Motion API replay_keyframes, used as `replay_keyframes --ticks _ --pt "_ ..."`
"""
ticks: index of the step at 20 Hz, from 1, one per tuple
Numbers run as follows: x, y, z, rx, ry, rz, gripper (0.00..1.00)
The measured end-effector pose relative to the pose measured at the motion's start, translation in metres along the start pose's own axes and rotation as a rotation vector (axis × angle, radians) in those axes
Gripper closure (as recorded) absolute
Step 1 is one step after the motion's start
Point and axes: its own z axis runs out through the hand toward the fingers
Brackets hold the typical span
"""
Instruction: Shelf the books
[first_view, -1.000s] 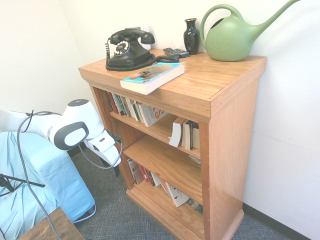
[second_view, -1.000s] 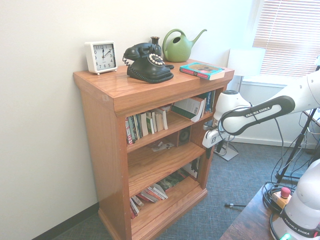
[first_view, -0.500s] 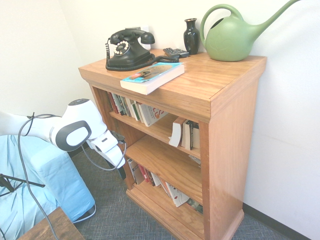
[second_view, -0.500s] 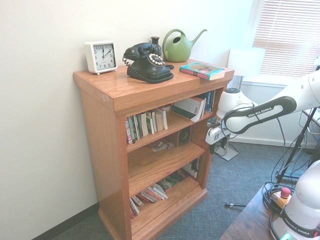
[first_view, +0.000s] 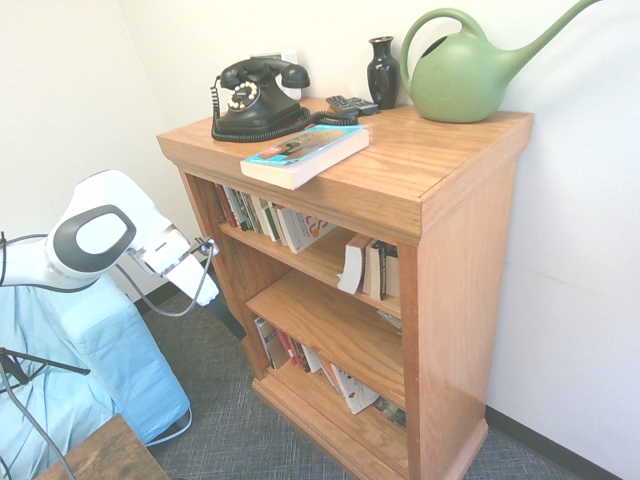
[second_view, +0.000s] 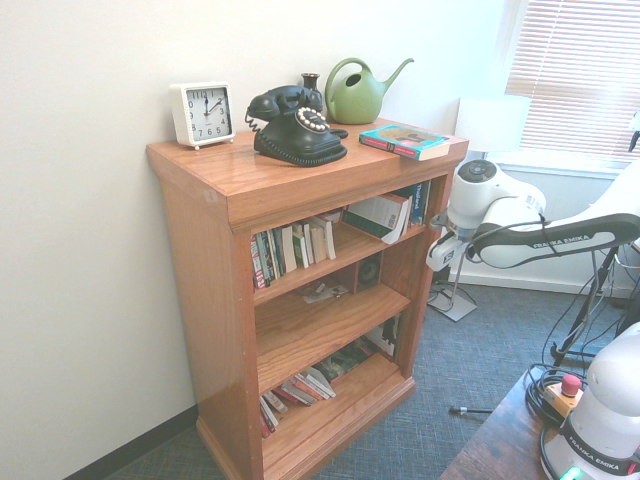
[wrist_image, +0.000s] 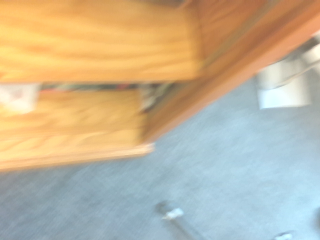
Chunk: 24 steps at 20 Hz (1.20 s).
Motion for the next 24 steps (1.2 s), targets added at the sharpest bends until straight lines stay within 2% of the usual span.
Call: replay_keyframes --ticks 6,12,18,24 --pt "0.038 0.012 -0.039 -0.101 0.171 0.025 0.00" --pt "0.050 0.010 -0.078 -0.201 0.331 0.027 0.00" --pt "0.051 -0.015 -0.105 -0.307 0.474 0.019 0.00" --pt "0.060 -0.045 -0.133 -0.378 0.540 0.029 0.00"
